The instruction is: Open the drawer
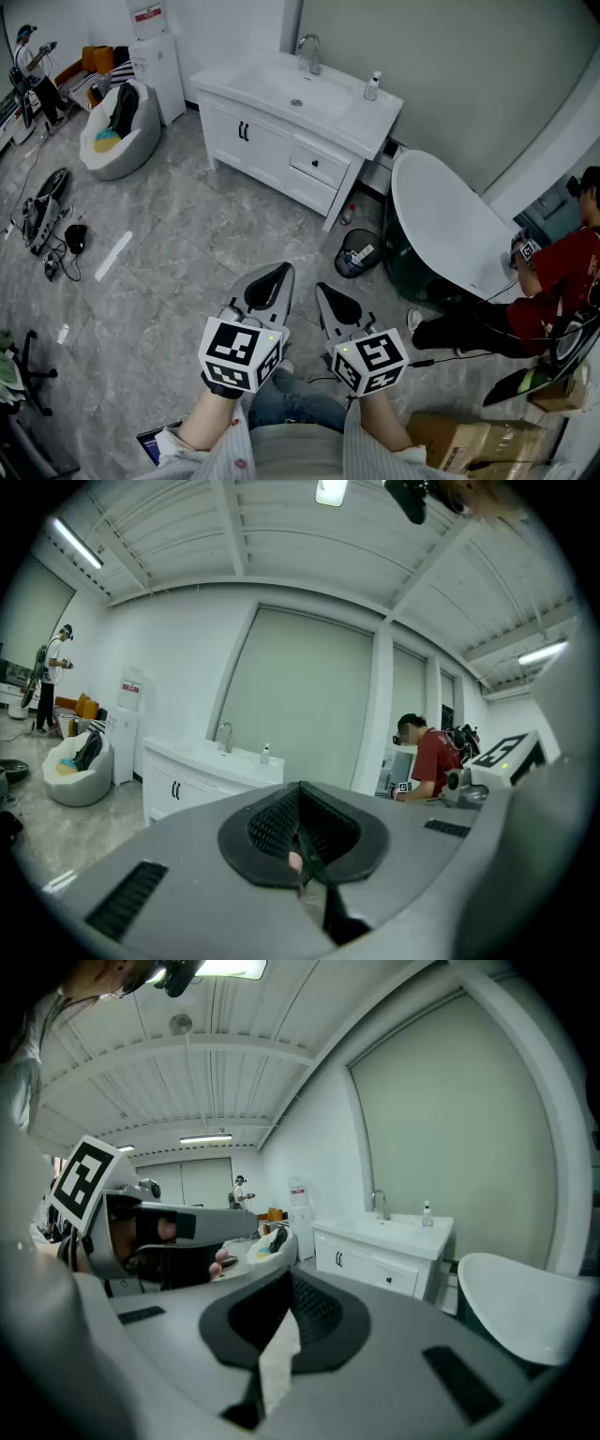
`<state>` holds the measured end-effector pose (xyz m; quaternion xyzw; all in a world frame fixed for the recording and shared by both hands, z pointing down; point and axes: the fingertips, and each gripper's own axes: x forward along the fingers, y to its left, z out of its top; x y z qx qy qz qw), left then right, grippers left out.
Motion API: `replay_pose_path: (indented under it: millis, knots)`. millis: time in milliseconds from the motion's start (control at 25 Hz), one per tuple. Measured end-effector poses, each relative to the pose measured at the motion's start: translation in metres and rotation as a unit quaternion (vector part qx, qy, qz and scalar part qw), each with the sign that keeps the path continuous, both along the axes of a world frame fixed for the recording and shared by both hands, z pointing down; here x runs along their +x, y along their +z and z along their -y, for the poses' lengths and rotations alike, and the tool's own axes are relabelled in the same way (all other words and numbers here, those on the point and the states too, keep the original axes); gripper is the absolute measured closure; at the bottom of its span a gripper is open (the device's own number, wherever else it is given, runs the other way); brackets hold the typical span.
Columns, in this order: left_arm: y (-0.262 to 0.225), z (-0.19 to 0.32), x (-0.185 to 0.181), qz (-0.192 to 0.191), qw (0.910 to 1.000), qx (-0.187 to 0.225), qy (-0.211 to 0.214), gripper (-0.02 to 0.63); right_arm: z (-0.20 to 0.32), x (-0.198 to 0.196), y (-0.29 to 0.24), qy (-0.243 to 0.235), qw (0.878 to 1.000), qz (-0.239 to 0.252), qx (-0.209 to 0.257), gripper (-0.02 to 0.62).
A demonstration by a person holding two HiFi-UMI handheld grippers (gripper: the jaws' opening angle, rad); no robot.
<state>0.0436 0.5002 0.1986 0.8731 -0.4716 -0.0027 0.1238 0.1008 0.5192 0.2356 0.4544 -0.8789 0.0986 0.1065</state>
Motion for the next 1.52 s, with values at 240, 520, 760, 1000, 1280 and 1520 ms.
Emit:
replay_pose_path:
  millis: [240, 520, 760, 1000, 1280, 1520]
  knots:
    - [-0.002, 0.010, 0.003, 0.006, 1.0000, -0.004, -0.003, 0.592, 0.010, 0.005, -0.003, 0.001, 1.000, 0.008, -0.004, 0.588]
    - [0.003, 0.014, 0.009, 0.021, 0.9997, -0.008, -0.006, 0.592, 0.017, 0.011, 0.001, -0.001, 1.000, 0.023, -0.007, 0.588]
    - [0.010, 0.033, 0.011, 0.029, 0.9994, -0.015, -0.012, 0.592, 0.036, 0.016, 0.012, 0.000, 0.999, 0.031, -0.020, 0.588]
    - [0.017, 0.072, -0.001, 0.030, 0.9992, -0.020, -0.017, 0.592, 0.077, 0.012, 0.017, 0.005, 0.999, 0.042, -0.030, 0.588]
    - [0.015, 0.156, -0.018, 0.027, 0.9993, -0.023, -0.014, 0.592, 0.154, -0.002, 0.022, 0.017, 0.998, 0.044, -0.043, 0.588]
    - [0.012, 0.237, -0.033, 0.028, 0.9991, -0.032, -0.001, 0.592, 0.231, -0.015, 0.020, 0.030, 0.997, 0.045, -0.052, 0.588]
